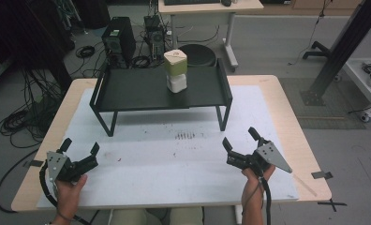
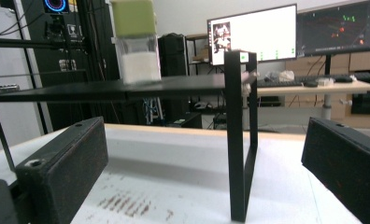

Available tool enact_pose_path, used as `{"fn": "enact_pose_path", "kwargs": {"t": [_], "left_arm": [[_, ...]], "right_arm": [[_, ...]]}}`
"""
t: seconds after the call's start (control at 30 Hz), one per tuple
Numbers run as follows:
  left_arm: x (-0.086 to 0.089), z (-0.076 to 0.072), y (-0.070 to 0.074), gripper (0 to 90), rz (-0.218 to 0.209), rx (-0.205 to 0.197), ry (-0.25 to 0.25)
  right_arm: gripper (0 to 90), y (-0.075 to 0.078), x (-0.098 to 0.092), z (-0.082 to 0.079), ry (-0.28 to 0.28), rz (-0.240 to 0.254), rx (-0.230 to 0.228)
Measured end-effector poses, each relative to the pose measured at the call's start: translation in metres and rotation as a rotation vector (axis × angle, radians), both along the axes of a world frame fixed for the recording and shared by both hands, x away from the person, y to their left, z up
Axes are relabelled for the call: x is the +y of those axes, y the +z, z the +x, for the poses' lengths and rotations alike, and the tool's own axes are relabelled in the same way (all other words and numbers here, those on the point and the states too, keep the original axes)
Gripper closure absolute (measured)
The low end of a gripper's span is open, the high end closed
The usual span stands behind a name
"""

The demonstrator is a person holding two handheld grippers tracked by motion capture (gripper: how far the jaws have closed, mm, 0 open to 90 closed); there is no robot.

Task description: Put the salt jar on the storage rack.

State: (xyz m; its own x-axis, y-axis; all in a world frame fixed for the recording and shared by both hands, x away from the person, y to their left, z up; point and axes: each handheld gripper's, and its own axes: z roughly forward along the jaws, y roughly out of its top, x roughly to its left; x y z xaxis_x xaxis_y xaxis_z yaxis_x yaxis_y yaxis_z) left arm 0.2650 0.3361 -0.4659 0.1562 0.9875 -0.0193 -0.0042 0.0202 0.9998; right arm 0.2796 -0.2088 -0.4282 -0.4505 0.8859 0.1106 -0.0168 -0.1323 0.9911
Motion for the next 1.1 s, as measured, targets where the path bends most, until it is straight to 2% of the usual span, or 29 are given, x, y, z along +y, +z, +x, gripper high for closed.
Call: {"fn": "enact_pose_path", "kwargs": {"t": [0.03,0.33,0.6,0.8,1.1], "left_arm": [[0.0,0.0,0.0,0.2,0.0,0.0,0.0],[0.0,0.0,0.0,0.2,0.0,0.0,0.0],[0.0,0.0,0.0,0.2,0.0,0.0,0.001],[0.0,0.0,0.0,0.2,0.001,0.0,0.0],[0.0,0.0,0.0,0.2,0.001,0.0,0.001]], "right_arm": [[0.5,-0.007,-0.001,0.0,0.006,-0.005,0.01],[0.9,-0.037,-0.002,0.0,0.001,-0.003,0.037],[1.4,-0.053,0.001,-0.001,-0.012,0.003,0.035],[1.9,-0.055,0.004,0.0,0.002,-0.04,0.036],[1.9,-0.056,0.005,0.0,-0.003,-0.053,0.031]]}}
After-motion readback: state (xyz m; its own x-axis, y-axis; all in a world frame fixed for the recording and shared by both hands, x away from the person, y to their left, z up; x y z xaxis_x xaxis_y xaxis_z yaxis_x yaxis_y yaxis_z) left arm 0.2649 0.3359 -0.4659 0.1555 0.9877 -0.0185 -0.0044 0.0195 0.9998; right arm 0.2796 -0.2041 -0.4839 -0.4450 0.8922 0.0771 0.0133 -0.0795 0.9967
